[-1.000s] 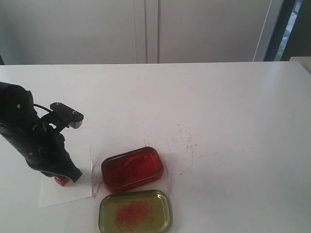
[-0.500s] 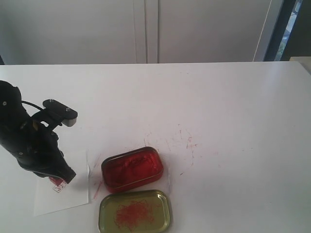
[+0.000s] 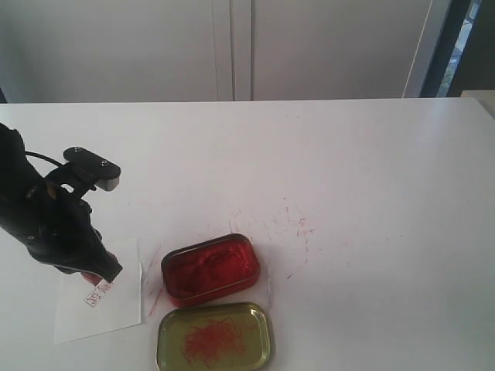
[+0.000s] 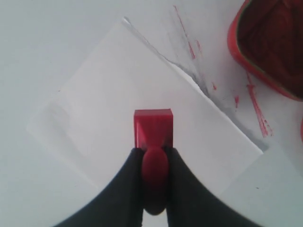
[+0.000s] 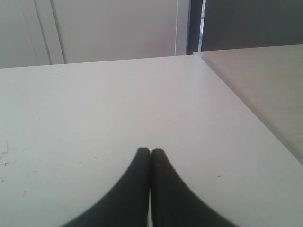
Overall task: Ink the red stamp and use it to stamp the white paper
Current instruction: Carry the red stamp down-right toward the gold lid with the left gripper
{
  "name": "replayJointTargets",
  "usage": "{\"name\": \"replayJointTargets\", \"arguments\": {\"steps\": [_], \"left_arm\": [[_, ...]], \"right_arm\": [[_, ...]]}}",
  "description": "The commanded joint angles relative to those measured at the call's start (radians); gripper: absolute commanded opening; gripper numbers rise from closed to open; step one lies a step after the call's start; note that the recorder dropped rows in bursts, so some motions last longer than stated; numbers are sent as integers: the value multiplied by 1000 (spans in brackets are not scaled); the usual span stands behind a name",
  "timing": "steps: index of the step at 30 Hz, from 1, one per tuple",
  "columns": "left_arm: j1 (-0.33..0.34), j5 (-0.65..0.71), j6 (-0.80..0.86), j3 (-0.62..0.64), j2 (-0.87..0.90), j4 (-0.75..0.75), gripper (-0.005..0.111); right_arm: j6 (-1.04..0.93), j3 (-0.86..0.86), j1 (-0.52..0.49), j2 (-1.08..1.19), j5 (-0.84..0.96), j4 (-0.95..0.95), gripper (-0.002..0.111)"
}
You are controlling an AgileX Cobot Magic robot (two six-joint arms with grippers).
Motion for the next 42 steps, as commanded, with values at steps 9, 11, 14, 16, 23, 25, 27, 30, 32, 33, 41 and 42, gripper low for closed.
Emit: {"name": "replayJointTargets", "arguments": {"steps": [9,11,14,16,23,25,27,30,32,33,41,42], "left_arm": [[0,-12,90,6,-12,-207,0],[0,4,200,6,-12,-312,0],[0,94,473,6,-4,-557,0],[0,144,570,6,5,-635,0],[17,283,679,6,13,-649,0],[37,337,701,6,13,-644,0],[65,394,702,6,13,-644,0],[110,445,702,6,13,-644,0],[142,463,702,6,15,-651,0],[152,468,702,6,15,-656,0],[189,503,701,55,55,-703,0],[189,503,699,65,61,-703,0]], "right_arm": [[1,5,-3,-4,-13,0,0],[1,5,-3,-4,-13,0,0],[1,5,-3,-4,-13,0,0],[1,5,-3,-4,-15,0,0],[1,5,-3,-4,-15,0,0],[1,5,-3,-4,-15,0,0],[1,5,-3,-4,-13,0,0],[1,5,-3,-4,-13,0,0],[1,5,-3,-4,-13,0,0],[1,5,-3,-4,-13,0,0],[1,5,-3,-4,-15,0,0],[1,5,-3,-4,-15,0,0]]}}
